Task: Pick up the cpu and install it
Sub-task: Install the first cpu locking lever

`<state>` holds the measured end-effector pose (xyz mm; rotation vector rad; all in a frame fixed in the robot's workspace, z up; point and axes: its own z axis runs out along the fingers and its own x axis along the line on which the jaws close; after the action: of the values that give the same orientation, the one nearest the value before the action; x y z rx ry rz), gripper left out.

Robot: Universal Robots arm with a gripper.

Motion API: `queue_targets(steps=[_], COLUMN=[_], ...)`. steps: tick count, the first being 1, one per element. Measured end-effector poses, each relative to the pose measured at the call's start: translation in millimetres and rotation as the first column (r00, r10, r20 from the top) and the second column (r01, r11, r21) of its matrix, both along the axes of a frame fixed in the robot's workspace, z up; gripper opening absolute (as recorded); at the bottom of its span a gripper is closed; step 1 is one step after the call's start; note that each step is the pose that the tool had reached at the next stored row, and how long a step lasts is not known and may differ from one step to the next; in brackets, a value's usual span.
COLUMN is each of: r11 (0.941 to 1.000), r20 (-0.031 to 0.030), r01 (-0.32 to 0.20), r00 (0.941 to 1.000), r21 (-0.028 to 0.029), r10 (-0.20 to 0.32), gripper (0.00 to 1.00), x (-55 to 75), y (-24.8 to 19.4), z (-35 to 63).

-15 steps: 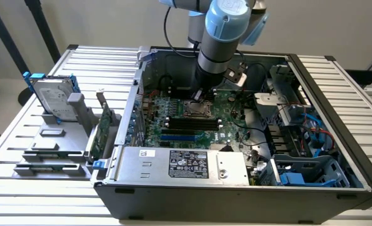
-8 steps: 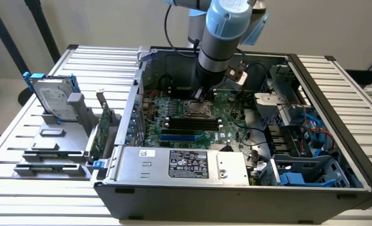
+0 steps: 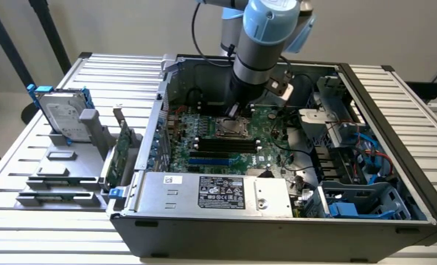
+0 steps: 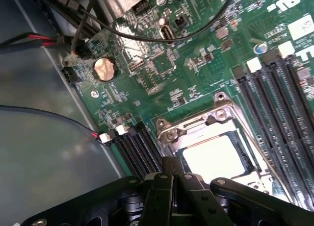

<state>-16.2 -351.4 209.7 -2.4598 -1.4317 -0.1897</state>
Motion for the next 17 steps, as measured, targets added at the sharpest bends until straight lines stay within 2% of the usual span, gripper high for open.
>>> queue_targets(steps=[8, 17], r11=[1.0000, 1.0000], r20=[0.0000, 0.0001], r01=[0.000, 0.000], r00=[1.0000, 1.0000], r21=[0.0000, 0.0000], r10=[0.000, 0.000], gripper=[0.11, 0.11], x=[-7.9, -16.6], y=[-20.2, -44.1], z=[7.2, 23.3])
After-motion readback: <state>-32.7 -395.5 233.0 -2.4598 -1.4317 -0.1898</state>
